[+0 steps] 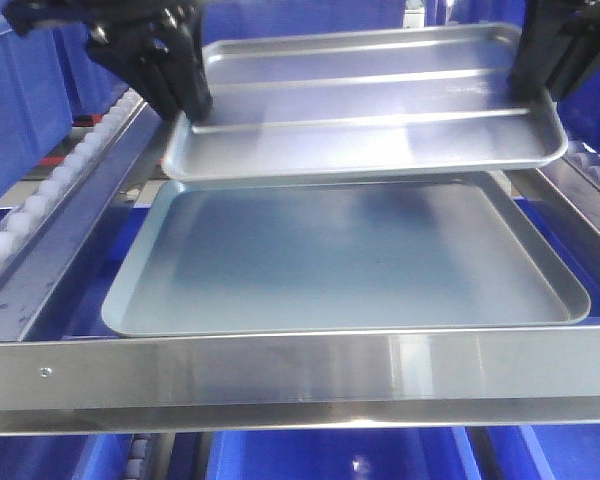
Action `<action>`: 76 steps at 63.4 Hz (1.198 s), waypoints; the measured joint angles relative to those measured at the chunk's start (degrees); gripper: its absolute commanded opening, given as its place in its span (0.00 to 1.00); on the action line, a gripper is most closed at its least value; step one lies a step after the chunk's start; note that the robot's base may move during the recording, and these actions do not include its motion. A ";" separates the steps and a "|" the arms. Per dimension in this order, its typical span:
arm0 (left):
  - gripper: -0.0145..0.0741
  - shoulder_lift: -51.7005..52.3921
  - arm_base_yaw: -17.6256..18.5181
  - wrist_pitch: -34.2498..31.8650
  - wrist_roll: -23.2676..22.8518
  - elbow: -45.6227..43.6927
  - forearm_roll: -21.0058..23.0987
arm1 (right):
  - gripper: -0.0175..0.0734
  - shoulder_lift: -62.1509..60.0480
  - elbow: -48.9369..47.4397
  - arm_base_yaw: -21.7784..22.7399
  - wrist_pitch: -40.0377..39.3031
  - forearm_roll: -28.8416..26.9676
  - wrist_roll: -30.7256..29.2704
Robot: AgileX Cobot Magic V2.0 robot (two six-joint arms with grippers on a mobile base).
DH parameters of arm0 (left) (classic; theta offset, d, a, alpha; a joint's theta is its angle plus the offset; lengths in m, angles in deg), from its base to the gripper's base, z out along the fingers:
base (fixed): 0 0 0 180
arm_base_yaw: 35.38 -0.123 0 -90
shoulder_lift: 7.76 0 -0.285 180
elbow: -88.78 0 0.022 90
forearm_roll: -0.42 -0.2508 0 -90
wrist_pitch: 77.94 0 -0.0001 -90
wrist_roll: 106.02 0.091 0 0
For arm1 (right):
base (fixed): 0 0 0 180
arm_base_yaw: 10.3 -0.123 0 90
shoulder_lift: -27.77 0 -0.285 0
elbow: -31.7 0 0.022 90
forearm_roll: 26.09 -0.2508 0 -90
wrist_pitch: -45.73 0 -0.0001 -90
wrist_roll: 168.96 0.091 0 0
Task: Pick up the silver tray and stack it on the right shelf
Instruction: 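Lower the silver tray onto the grey tray and open both grippers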
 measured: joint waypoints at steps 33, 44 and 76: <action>0.06 -11.14 -3.31 -1.22 -1.61 0.00 1.72 | 0.26 17.15 -2.19 0.50 -4.11 -0.47 -1.71; 0.20 -12.11 -3.57 -1.58 -0.78 0.00 2.06 | 0.34 17.91 -2.31 0.50 -4.83 -0.47 -1.80; 0.63 -11.88 -4.54 -0.22 0.73 -0.09 0.63 | 0.80 17.67 -2.40 0.92 -2.81 1.40 -2.90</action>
